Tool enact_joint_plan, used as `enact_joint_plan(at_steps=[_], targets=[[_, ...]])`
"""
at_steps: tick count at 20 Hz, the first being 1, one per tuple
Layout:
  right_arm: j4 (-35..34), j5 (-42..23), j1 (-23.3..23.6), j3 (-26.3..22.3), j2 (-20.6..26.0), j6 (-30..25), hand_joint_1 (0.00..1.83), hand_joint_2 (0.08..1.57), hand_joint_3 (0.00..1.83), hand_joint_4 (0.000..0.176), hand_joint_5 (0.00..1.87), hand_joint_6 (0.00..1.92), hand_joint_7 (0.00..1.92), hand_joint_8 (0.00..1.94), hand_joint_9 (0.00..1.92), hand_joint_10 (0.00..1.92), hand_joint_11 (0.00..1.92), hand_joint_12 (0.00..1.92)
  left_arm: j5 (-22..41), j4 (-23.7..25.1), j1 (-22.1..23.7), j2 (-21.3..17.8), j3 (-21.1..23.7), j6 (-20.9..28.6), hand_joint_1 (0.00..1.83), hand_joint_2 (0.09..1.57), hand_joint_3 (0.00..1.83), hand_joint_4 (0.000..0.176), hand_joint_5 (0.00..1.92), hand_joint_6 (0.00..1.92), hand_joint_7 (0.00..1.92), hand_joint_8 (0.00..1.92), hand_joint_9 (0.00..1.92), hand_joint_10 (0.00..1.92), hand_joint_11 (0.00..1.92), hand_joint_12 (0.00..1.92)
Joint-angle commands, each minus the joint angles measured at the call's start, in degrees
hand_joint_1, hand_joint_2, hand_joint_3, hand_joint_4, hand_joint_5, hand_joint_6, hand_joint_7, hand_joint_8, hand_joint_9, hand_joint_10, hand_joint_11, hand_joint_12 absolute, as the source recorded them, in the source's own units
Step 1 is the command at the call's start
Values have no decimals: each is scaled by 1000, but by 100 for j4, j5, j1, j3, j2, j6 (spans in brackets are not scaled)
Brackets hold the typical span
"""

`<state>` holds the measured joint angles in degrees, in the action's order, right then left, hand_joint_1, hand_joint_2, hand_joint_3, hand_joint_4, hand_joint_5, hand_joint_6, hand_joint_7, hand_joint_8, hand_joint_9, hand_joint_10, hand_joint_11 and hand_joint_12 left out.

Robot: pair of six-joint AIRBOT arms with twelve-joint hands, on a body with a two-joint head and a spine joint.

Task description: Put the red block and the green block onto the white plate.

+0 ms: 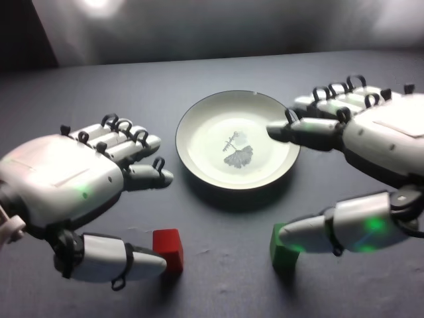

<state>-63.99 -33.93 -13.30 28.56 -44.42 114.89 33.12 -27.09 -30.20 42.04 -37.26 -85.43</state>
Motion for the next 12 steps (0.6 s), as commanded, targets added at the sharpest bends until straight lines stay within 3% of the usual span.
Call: enact_joint_plan(at_steps=[1,2,6,7,8,9,10,12], targets=[[173,-530,79,-17,-56,169,525,850,0,144,279,19,1,0,0,0,0,0,686,110,-14,27,-1,21,382,1024,1,92,499,24,90,1,0,0,0,0],[113,-534,72,-17,-112,229,568,852,0,148,299,18,0,0,0,0,0,0,705,110,-43,51,-2,18,364,1025,1,104,503,17,104,5,0,0,0,0],[-439,-872,-64,85,-574,737,695,846,0,162,461,34,55,4,0,0,0,0,940,42,-204,329,-122,-22,355,1057,11,103,550,23,133,10,0,0,7,4],[-667,-859,-66,107,-591,753,788,823,0,144,562,30,95,2,0,0,0,0,965,41,-217,392,-166,-22,330,1065,13,111,549,20,138,10,0,0,17,8],[-807,-804,-63,117,-592,753,799,827,0,139,574,24,86,0,0,0,0,0,992,38,-230,441,-203,-22,351,1079,16,94,544,15,114,2,0,0,3,1],[-846,-785,-55,128,-641,756,835,828,0,117,587,25,96,5,0,0,0,0,1024,28,-243,498,-245,-22,415,1069,8,91,574,24,110,1,0,0,0,0],[-846,-809,-53,146,-716,777,897,837,3,81,585,22,126,16,0,0,0,0,1053,23,-251,542,-280,-22,468,1059,3,83,575,22,97,1,0,0,0,0],[-860,-1056,-60,245,-932,866,957,841,4,53,611,29,162,24,0,0,0,0,1096,-7,-266,616,-338,-25,469,1073,7,102,535,2,73,0,0,0,15,7]])
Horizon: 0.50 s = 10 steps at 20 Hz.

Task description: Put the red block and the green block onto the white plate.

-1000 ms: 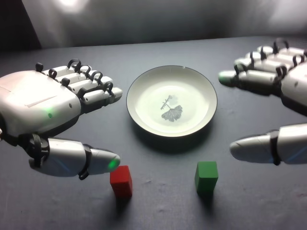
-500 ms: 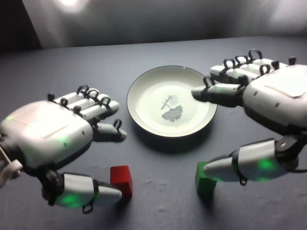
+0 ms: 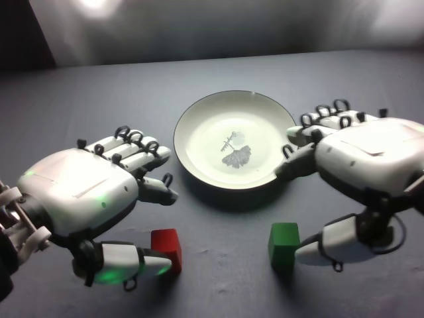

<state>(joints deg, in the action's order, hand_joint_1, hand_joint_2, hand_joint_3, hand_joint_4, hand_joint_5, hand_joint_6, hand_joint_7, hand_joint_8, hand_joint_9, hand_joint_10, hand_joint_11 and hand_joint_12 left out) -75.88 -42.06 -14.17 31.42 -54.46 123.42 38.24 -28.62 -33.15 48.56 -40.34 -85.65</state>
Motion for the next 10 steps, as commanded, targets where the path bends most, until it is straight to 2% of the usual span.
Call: enact_joint_plan(at_steps=[1,2,3,4,5,6,7,8,9,10], targets=[[249,-298,26,44,-31,14,962,848,4,53,624,21,193,10,0,0,0,0,617,135,18,-11,-48,-4,507,1069,4,111,546,7,62,0,0,0,19,10],[179,-301,33,127,-129,13,983,859,8,51,574,3,180,1,0,0,0,0,641,105,12,19,-63,-25,490,1086,11,112,537,3,83,9,0,0,22,13],[171,-303,35,210,-235,13,1001,864,9,57,557,0,163,0,0,0,0,0,662,59,7,46,-68,-65,478,1095,13,114,525,0,104,15,0,0,22,15],[148,-310,35,279,-328,13,1010,871,12,61,557,1,148,0,0,0,0,0,674,6,-1,72,-68,-108,471,1097,12,108,525,1,141,26,0,0,39,25],[131,-311,34,301,-361,13,1015,874,13,66,561,3,144,0,0,0,0,0,685,-5,-8,86,-68,-122,439,1106,14,115,507,1,147,22,0,0,32,26],[72,-364,30,315,-396,1,1026,876,12,48,590,15,202,22,0,0,0,0,720,-32,-34,118,-67,-141,459,1102,10,117,509,3,155,20,0,0,11,21],[45,-397,7,320,-411,-58,1055,875,10,21,604,19,217,24,0,0,0,0,748,-60,-63,144,-68,-155,466,1096,6,124,503,1,142,12,0,0,3,19],[45,-402,-28,335,-438,-128,1054,881,12,13,596,14,209,16,0,0,0,0,792,-97,-98,174,-68,-166,479,1090,3,130,514,5,143,10,0,0,0,20],[45,-397,-48,366,-494,-129,1057,887,14,7,582,7,193,8,0,0,0,0,831,-124,-129,199,-67,-168,505,1087,1,122,531,11,164,15,0,0,9,28],[45,-393,-58,395,-536,-129,1054,889,14,4,591,10,196,9,0,0,0,0,839,-145,-147,216,-67,-170,506,1092,3,122,537,12,173,15,1,0,4,30]])
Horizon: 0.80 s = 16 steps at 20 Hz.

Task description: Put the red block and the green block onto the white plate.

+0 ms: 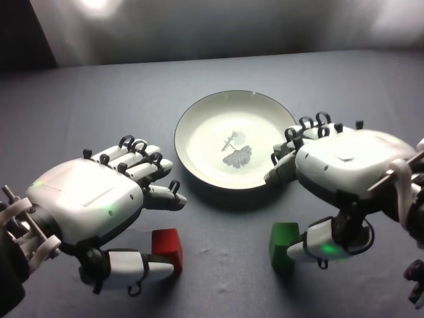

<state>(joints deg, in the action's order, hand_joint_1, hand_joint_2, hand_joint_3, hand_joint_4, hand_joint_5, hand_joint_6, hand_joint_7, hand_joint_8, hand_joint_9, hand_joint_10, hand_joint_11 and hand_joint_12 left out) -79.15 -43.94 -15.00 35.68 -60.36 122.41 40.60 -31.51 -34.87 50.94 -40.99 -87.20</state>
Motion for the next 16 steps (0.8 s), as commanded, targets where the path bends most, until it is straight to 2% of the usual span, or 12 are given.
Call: enact_joint_plan(at_steps=[1,3,4,5,6,7,9,10,12,13,15,16], targets=[[373,-204,24,-1,13,-29,1054,895,16,0,596,12,197,8,0,0,0,0,607,107,12,-1,-2,-31,508,1099,6,124,540,13,170,12,0,0,0,30],[366,-204,6,26,-36,-36,1054,895,16,0,596,12,197,8,0,0,0,0,649,28,-19,61,-8,-80,508,1099,6,124,540,13,170,12,0,0,0,30],[366,-199,-36,29,-74,-39,1039,889,11,12,607,16,202,9,4,1,0,0,679,-19,-43,86,-8,-100,497,1110,10,133,547,15,164,7,0,0,6,36],[366,-199,-56,35,-99,-38,1033,892,12,9,615,18,205,9,0,0,0,0,711,-42,-64,104,-8,-112,503,1114,5,139,577,15,199,5,8,1,0,56],[366,-199,-73,47,-119,-35,1012,891,9,18,617,16,199,4,0,0,0,0,728,-66,-75,118,-8,-132,516,1109,0,141,584,13,211,7,5,2,0,60],[366,-200,-88,94,-166,-35,1036,891,8,0,612,13,225,13,14,6,0,0,736,-105,-89,136,-8,-163,519,1110,1,138,593,16,206,4,9,3,0,61],[366,-201,-103,157,-232,-38,1019,904,11,1,593,4,190,2,4,2,0,0,736,-155,-98,164,-12,-200,495,1112,1,145,601,17,207,6,12,5,0,62],[366,-200,-115,185,-274,-38,1030,894,6,1,603,8,201,6,16,6,5,2,741,-195,-101,185,-16,-229,501,1106,0,138,619,12,229,2,26,4,0,113],[366,-167,-138,190,-333,-38,1041,895,6,0,603,7,202,5,12,4,0,0,763,-235,-112,234,-27,-256,491,1102,0,151,609,3,222,0,10,0,0,87],[366,-166,-148,191,-352,-38,1046,897,6,0,604,7,188,0,2,0,0,0,763,-252,-115,254,-33,-263,479,1101,0,148,607,1,215,1,15,1,0,134],[366,-167,-194,194,-360,-37,1044,909,9,0,673,33,207,7,11,4,0,0,777,-269,-130,297,-50,-270,481,1104,0,145,605,0,198,0,0,0,0,17],[366,-167,-221,200,-362,-37,1044,909,9,0,673,33,207,7,11,4,0,0,800,-269,-138,317,-56,-272,481,1104,0,145,605,0,198,0,0,0,0,17]])
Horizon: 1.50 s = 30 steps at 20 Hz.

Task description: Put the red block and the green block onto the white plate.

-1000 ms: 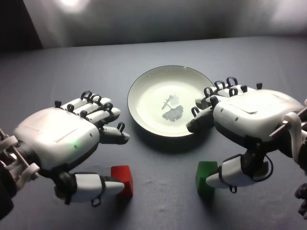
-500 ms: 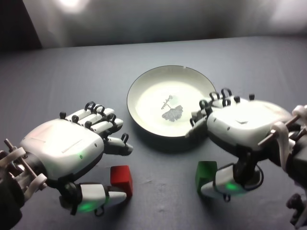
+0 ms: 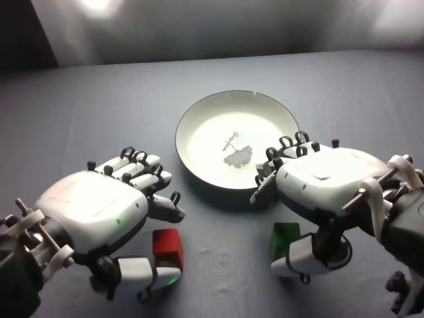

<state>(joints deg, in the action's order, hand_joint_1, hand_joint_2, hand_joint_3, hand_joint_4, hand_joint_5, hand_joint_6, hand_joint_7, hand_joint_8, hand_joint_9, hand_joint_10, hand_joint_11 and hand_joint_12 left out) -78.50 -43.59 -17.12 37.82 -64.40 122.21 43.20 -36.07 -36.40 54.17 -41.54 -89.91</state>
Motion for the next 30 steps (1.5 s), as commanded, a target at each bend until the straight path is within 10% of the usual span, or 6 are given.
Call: enact_joint_plan(at_steps=[1,21,23,30], targets=[[301,-202,-49,-9,41,-17,1048,903,6,0,685,35,220,10,24,8,15,7,553,184,5,7,-7,-2,475,1105,0,148,612,3,207,4,12,5,20,24],[415,-247,-205,188,-120,-400,1028,919,4,0,714,14,243,7,25,7,7,48,591,112,-34,116,-82,-17,448,1127,7,167,612,0,222,15,0,0,0,0],[415,-286,-210,188,-133,-468,1061,913,0,0,702,3,245,0,30,1,0,90,597,109,-34,118,-82,-17,471,1121,3,146,628,6,197,0,0,0,32,16],[415,-331,-319,187,-136,-430,1046,912,3,0,648,2,260,0,34,0,0,222,597,87,-32,122,-84,-18,461,1131,0,150,648,1,210,2,0,0,3,112]])
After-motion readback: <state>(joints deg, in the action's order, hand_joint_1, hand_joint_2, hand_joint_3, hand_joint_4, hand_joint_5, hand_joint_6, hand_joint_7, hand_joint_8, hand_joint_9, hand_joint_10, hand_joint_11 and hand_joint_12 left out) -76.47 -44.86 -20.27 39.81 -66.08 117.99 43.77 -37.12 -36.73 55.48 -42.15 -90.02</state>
